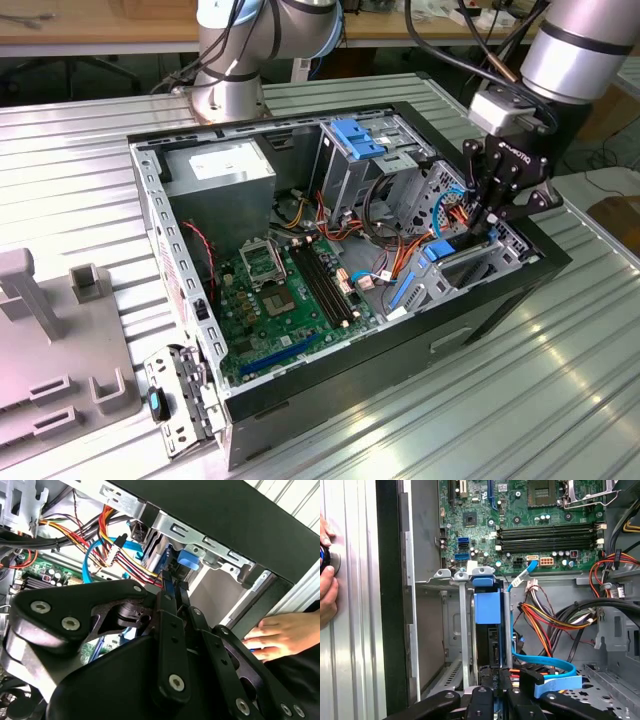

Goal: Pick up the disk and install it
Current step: 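Insert the first disk wire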

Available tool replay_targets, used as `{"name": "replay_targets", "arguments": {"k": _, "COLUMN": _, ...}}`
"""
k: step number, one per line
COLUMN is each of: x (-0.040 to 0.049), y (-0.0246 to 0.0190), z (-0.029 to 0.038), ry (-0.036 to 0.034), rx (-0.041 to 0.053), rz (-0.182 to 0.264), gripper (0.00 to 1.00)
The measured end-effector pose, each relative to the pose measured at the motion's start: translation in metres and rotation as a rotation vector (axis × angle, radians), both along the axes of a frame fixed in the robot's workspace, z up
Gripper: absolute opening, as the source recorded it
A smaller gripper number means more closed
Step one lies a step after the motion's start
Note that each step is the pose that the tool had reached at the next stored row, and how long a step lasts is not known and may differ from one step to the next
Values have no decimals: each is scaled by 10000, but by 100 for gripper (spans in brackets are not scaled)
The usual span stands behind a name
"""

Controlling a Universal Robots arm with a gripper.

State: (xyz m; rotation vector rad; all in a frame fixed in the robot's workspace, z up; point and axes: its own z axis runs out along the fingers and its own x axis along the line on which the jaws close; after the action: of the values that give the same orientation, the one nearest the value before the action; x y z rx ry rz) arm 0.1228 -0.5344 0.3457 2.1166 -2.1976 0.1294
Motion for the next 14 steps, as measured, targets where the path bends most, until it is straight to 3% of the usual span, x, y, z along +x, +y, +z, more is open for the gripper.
{"name": "replay_targets", "arguments": {"k": 3, "x": 2, "y": 19, "z": 0, "ry": 0, "rx": 1, "rz": 2, "gripper": 17}}
{"name": "replay_targets", "arguments": {"k": 14, "x": 5, "y": 8, "z": -8, "ry": 0, "rx": 3, "rz": 89, "gripper": 17}}
